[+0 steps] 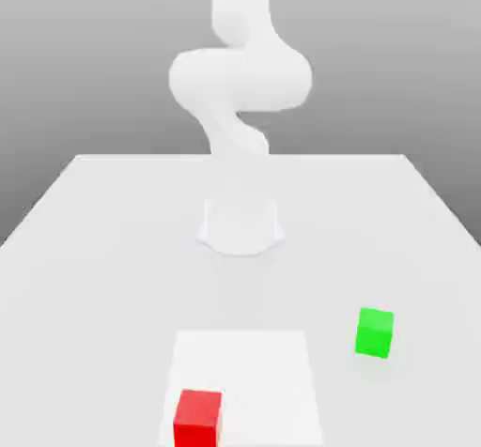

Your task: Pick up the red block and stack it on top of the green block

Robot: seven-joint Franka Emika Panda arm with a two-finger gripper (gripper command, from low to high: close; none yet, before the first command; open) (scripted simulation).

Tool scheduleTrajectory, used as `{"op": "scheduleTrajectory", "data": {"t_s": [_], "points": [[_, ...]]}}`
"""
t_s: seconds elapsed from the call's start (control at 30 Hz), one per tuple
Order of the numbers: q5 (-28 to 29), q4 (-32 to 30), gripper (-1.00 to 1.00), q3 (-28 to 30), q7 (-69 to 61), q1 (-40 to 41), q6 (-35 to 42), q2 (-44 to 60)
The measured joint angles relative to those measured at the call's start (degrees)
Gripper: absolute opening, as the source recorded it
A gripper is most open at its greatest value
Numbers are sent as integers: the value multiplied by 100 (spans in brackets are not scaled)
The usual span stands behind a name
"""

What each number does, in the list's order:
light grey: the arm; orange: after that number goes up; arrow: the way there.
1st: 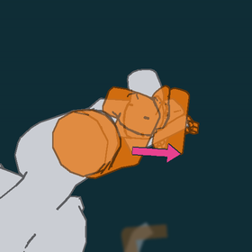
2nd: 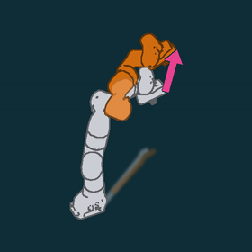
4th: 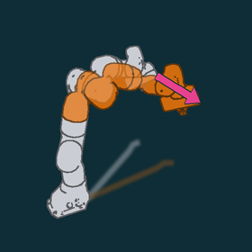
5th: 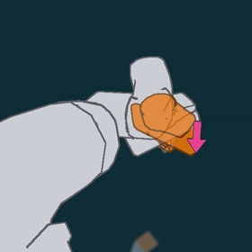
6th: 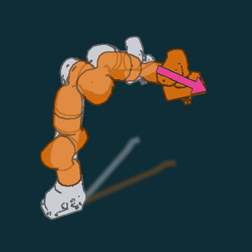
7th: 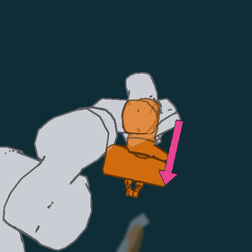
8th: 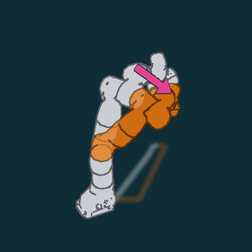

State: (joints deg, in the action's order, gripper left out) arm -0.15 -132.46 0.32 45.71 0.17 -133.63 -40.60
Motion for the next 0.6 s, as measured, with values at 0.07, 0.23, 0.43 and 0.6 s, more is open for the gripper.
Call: {"op": "scheduleTrajectory", "data": {"t_s": [0.07,0.23,0.43,0.6], "points": [[-13,-58,0,31,-12,11,-158,442],[-41,-194,0,105,-39,35,-531,1490],[-84,-356,0,189,-77,71,-975,2736],[-123,-491,0,230,-111,138,-1344,3775]]}}
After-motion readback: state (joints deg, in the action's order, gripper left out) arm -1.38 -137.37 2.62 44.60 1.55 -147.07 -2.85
